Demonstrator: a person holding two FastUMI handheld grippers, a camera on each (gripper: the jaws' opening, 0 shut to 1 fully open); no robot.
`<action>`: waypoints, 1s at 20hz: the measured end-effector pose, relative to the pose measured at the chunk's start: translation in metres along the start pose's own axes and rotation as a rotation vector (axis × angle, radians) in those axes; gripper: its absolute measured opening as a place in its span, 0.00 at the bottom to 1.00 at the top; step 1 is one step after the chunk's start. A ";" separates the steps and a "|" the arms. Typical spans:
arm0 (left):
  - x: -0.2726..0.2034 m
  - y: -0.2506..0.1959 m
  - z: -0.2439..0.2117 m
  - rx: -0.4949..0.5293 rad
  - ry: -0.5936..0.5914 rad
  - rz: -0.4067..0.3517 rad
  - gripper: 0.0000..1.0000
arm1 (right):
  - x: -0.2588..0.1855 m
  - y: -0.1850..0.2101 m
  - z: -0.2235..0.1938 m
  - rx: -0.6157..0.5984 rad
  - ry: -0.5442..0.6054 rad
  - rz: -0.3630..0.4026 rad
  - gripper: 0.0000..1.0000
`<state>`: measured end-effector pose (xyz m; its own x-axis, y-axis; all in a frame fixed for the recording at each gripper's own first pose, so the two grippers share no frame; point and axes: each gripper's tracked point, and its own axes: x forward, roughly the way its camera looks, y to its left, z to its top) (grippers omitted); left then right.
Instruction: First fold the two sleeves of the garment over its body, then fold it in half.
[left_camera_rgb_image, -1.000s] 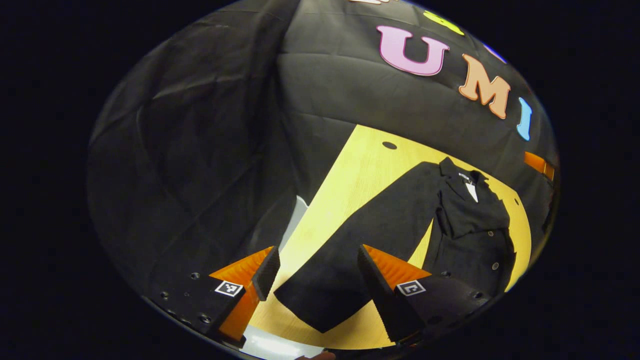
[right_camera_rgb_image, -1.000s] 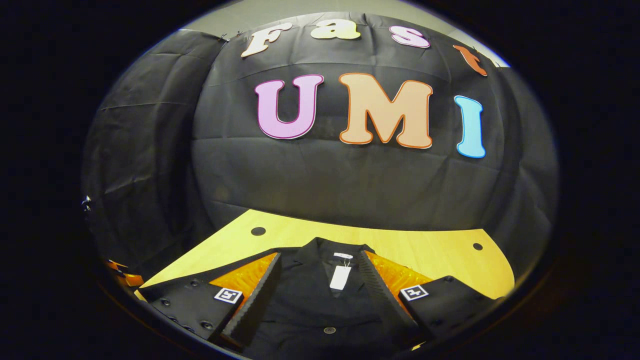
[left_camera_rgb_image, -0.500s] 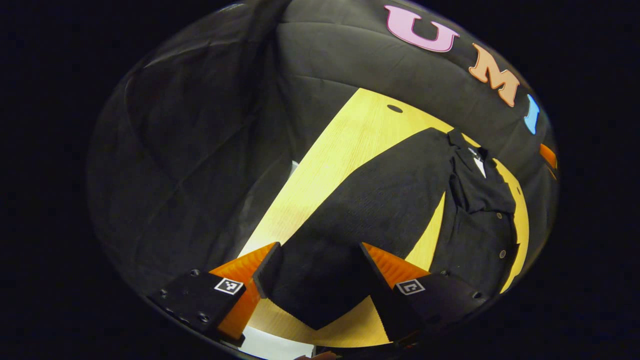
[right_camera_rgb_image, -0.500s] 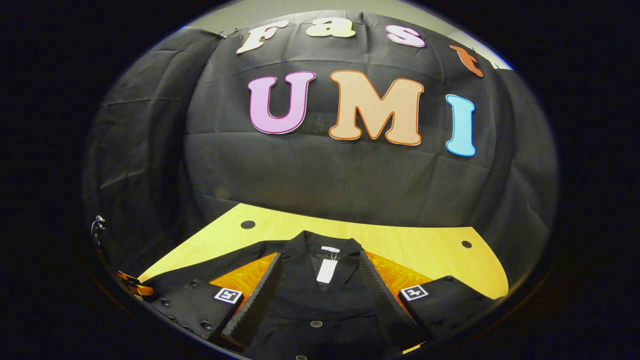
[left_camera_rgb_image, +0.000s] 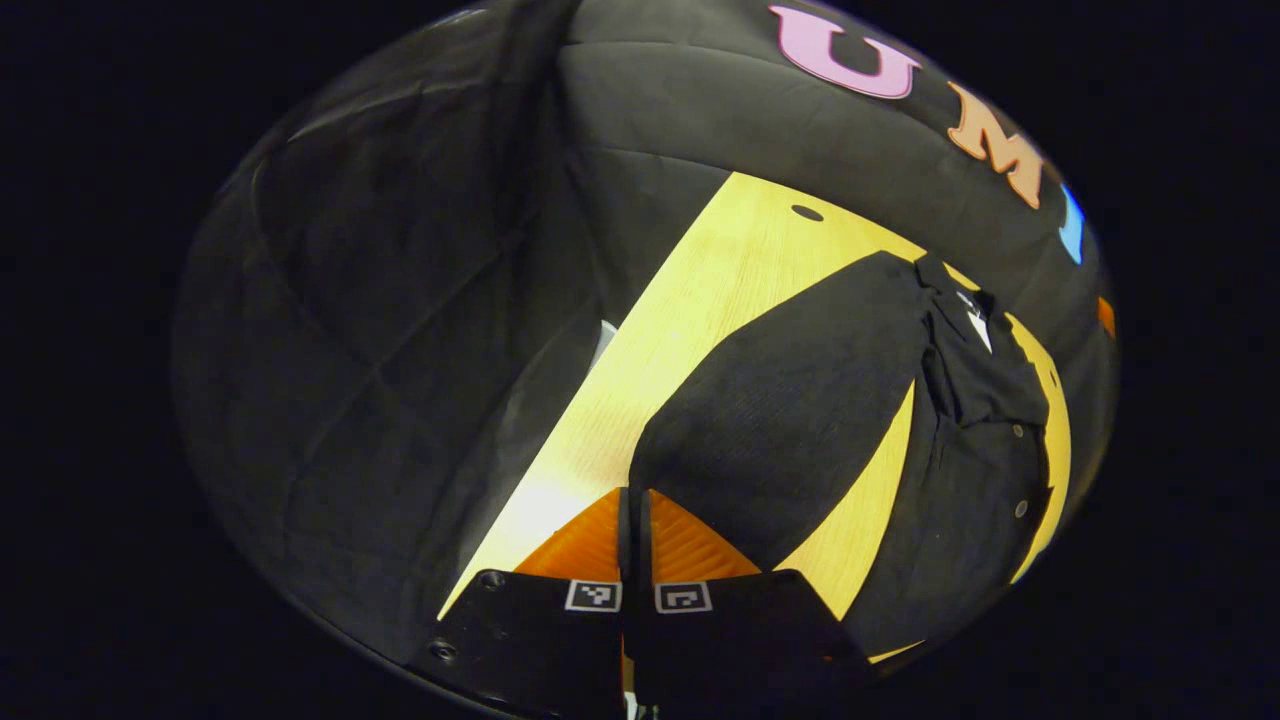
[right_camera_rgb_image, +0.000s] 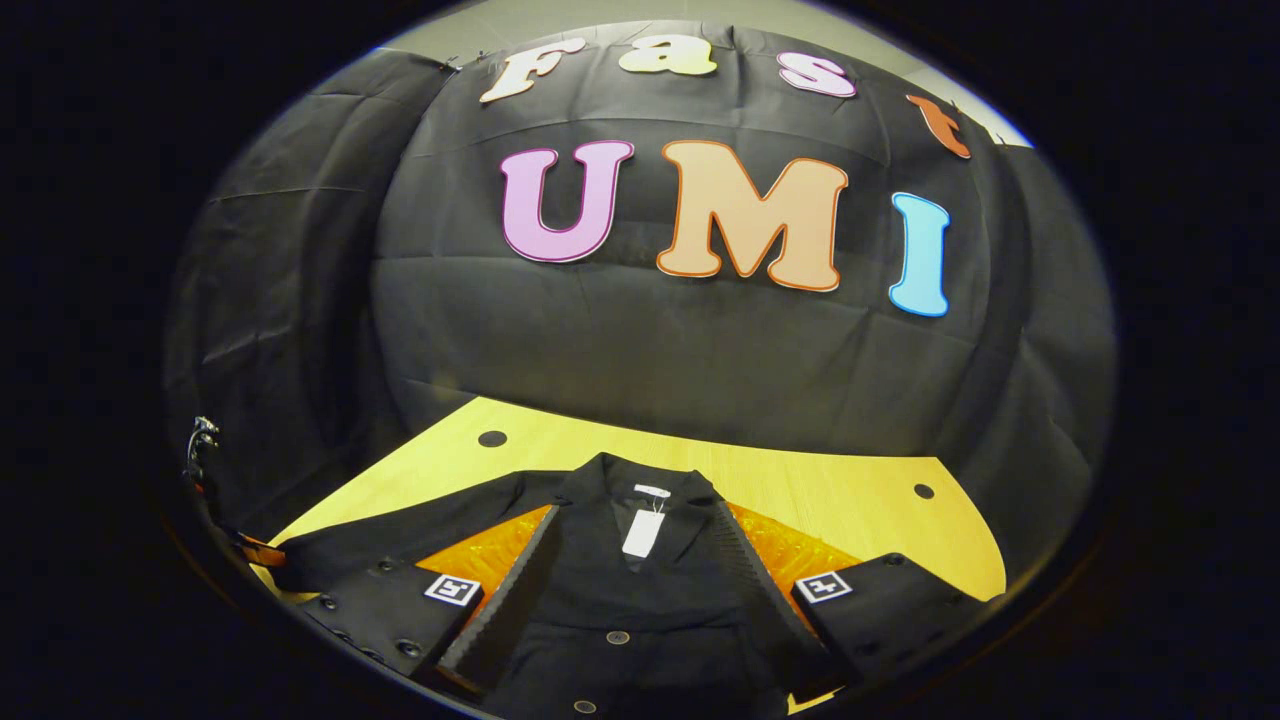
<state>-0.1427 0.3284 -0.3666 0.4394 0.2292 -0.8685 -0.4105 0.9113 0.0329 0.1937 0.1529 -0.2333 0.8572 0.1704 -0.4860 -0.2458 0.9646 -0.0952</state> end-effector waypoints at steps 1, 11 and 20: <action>-0.001 0.003 0.002 -0.010 -0.007 0.008 0.00 | -0.001 -0.005 -0.001 0.001 0.004 -0.006 0.98; -0.035 -0.035 0.076 0.065 -0.177 0.014 0.00 | -0.021 -0.041 -0.008 0.050 -0.013 -0.006 0.96; -0.073 -0.146 0.157 0.172 -0.347 -0.113 0.00 | -0.037 -0.082 -0.010 0.112 -0.048 -0.009 0.98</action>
<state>0.0107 0.2325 -0.2306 0.7301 0.1993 -0.6537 -0.2172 0.9746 0.0546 0.1774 0.0654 -0.2157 0.8805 0.1690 -0.4429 -0.1884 0.9821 0.0002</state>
